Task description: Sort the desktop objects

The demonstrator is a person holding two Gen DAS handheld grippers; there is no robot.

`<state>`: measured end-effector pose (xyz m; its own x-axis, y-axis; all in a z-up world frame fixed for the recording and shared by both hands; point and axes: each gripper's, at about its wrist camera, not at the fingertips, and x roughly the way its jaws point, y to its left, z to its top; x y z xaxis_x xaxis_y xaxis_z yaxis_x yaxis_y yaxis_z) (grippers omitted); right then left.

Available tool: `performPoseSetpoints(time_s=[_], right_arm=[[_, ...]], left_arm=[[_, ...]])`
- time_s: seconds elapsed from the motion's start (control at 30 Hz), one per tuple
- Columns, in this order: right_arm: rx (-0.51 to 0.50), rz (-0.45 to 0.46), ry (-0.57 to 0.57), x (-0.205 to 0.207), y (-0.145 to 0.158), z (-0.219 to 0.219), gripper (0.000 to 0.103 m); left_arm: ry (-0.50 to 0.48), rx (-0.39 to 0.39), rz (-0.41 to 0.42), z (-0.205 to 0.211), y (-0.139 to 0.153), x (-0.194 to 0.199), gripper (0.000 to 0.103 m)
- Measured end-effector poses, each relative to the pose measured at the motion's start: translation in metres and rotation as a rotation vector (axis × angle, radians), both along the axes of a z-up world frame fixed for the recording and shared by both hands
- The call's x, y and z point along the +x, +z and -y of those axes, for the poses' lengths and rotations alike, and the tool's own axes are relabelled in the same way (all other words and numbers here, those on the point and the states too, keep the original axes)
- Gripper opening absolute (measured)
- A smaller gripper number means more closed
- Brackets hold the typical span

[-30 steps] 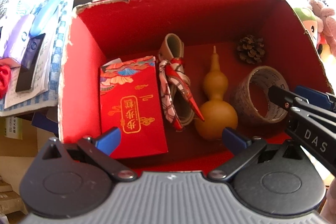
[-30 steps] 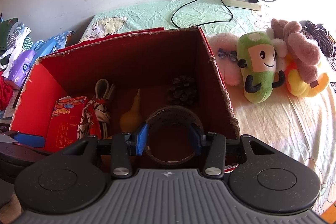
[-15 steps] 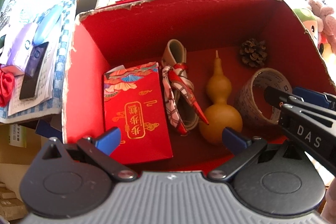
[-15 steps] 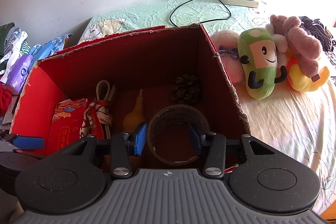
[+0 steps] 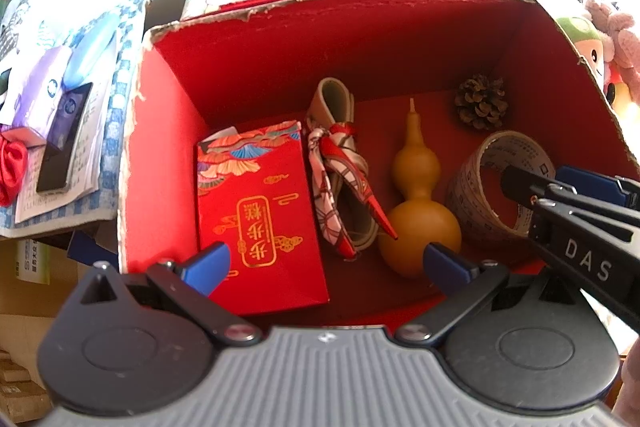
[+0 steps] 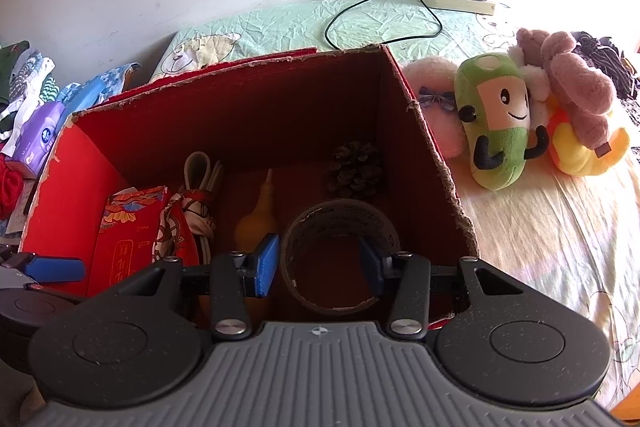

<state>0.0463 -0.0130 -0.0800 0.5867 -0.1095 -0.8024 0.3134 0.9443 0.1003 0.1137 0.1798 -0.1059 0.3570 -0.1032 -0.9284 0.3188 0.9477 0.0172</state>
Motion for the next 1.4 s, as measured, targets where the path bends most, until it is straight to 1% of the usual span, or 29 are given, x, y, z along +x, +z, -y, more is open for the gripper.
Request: performPoseSetpoints(time_s=[0.07, 0.17, 0.37, 0.5, 0.6, 0.73, 0.93, 1.0, 1.13, 1.3, 1.4], right_arm=[[0.007, -0.005, 0.014, 0.0, 0.0, 0.001, 0.048], [0.009, -0.016, 0.04, 0.002, 0.001, 0.002, 0.048], [-0.027, -0.018, 0.152, 0.005, 0.008, 0.002, 0.048], [-0.016, -0.023, 0.209, 0.008, 0.011, 0.007, 0.048], [-0.026, -0.027, 0.235, 0.009, 0.011, 0.01, 0.048], [-0.009, -0.033, 0.266, 0.009, 0.01, 0.018, 0.048], [0.011, -0.035, 0.32, 0.008, 0.006, 0.026, 0.048], [0.013, -0.026, 0.328, 0.007, 0.006, 0.027, 0.048], [0.034, -0.02, 0.323, 0.007, 0.006, 0.03, 0.048], [0.05, -0.024, 0.302, 0.009, 0.007, 0.031, 0.048], [0.066, -0.033, 0.291, 0.009, 0.009, 0.031, 0.048]], left_arm=[[0.002, -0.005, 0.015, -0.001, 0.0, -0.002, 0.103], [0.011, -0.003, 0.011, 0.0, 0.0, -0.002, 0.103], [0.022, -0.006, 0.02, 0.0, 0.001, -0.004, 0.103], [0.056, -0.002, 0.022, 0.0, 0.002, -0.005, 0.103], [0.083, 0.0, 0.036, 0.001, 0.002, -0.008, 0.103], [0.123, -0.01, 0.037, 0.002, 0.002, -0.011, 0.103], [0.148, 0.046, 0.068, 0.011, 0.007, -0.016, 0.103], [0.155, 0.068, 0.08, 0.014, 0.009, -0.016, 0.103], [0.166, 0.103, 0.074, 0.02, 0.012, -0.016, 0.103], [0.139, 0.108, 0.042, 0.019, 0.012, -0.009, 0.103], [0.12, 0.12, 0.066, 0.019, 0.017, -0.007, 0.103]])
